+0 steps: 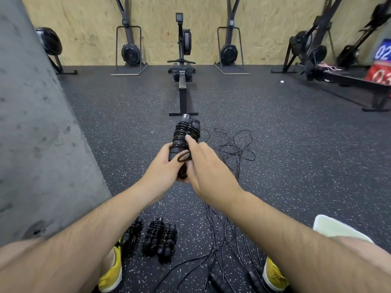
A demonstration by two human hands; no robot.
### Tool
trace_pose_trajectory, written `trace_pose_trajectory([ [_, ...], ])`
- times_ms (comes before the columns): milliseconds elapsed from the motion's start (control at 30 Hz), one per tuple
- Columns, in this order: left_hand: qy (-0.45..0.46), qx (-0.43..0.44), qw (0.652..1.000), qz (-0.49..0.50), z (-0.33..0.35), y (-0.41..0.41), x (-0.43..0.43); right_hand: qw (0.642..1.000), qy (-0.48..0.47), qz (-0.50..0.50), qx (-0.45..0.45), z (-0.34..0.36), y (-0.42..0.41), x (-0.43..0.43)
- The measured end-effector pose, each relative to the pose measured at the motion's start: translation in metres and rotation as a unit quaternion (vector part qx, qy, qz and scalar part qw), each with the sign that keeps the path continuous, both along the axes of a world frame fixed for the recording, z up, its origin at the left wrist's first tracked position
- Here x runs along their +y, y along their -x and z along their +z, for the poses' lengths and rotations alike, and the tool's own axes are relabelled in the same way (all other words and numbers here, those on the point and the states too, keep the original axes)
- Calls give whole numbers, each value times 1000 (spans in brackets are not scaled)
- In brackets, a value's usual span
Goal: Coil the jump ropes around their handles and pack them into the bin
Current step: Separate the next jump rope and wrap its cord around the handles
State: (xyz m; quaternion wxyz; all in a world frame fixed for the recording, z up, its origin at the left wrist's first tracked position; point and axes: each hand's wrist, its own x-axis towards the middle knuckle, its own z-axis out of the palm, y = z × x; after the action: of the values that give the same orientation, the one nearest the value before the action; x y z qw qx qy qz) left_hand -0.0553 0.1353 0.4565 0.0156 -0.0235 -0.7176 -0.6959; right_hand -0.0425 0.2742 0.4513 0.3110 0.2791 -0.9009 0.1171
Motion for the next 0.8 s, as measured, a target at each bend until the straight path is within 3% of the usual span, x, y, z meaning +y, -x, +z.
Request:
trace_pose_trajectory([
  [200, -66, -10, 998, -23, 5, -2, 0, 999, 37, 8, 0, 7, -1, -3],
  [400, -56, 20, 997, -45, 5, -7, 1, 999, 40, 0, 14, 14, 5, -1],
  [600, -108, 32, 991, -75, 7, -4, -2, 988, 154, 27, 3, 19, 7, 7],
  [800, -170, 26, 982, -84, 15, 0, -8, 999, 16, 38, -1, 26, 16, 30],
])
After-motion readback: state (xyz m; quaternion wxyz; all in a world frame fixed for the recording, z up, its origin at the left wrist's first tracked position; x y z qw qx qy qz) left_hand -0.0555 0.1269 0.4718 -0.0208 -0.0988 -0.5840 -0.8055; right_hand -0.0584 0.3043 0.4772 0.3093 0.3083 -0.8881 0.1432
